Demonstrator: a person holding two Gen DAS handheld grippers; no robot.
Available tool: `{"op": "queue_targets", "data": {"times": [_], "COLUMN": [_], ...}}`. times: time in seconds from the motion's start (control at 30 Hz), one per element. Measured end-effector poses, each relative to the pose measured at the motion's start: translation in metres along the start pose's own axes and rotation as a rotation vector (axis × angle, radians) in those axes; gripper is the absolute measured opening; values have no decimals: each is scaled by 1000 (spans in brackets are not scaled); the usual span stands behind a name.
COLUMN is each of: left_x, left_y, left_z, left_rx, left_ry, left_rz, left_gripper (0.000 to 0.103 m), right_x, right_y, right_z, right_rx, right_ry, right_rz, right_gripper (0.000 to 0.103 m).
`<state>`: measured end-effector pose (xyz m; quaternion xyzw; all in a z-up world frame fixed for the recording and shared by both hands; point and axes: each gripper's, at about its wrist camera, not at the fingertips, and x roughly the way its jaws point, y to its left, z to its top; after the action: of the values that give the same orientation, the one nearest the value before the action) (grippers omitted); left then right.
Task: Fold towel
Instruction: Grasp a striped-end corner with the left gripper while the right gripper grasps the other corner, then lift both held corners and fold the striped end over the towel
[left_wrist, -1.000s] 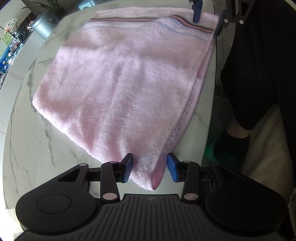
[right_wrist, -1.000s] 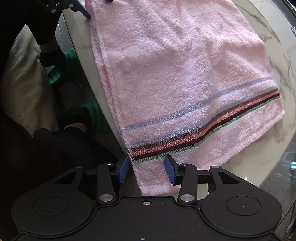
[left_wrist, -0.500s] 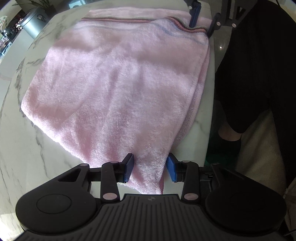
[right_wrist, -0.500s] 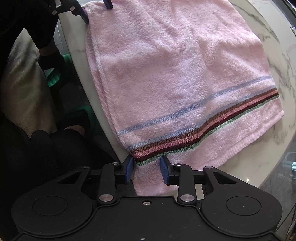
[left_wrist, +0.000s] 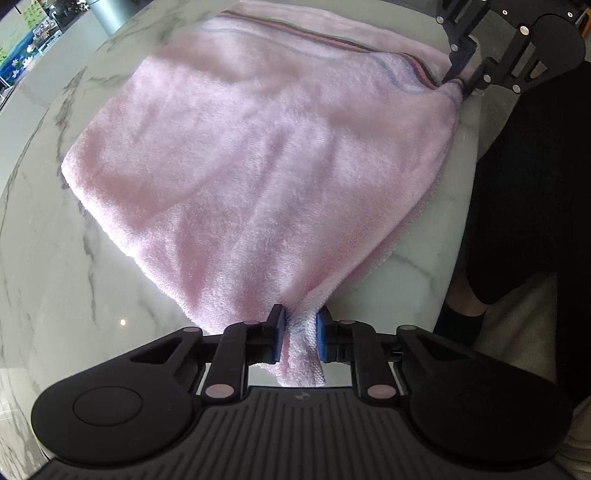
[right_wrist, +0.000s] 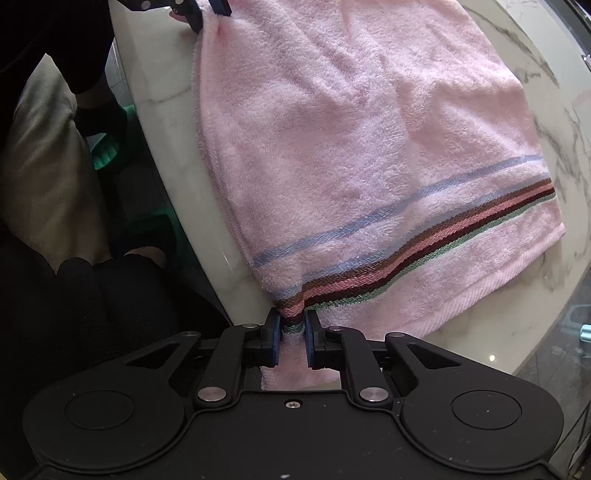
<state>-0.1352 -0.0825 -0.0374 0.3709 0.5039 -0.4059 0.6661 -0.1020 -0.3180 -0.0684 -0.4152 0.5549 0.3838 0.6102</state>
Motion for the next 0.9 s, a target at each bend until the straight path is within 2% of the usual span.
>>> {"op": "queue_targets", "data": {"times": [0.2,0.37,0.5,0.9], "left_x": [1,2,-3,-54], "left_y": [-5,-3,-4,-16], "left_z": [-1,-4,-8,-18], "left_rx": [4,-3,-26,-14], "left_ry": [-18,4,8,-24], "left_rz": [23,40,21,50], "left_gripper": [12,12,10,10], "right_x": [-4,-11,-20,-64], "right_y": [-1,3,7,31], "right_z": [-3,6,16,24], "right_rx": [11,10,-5,-72], "right_ry": [-2,-3,5,-19], "right_rz": [-21,-22,-20,-47], "right_gripper": [9,8,7,7]}}
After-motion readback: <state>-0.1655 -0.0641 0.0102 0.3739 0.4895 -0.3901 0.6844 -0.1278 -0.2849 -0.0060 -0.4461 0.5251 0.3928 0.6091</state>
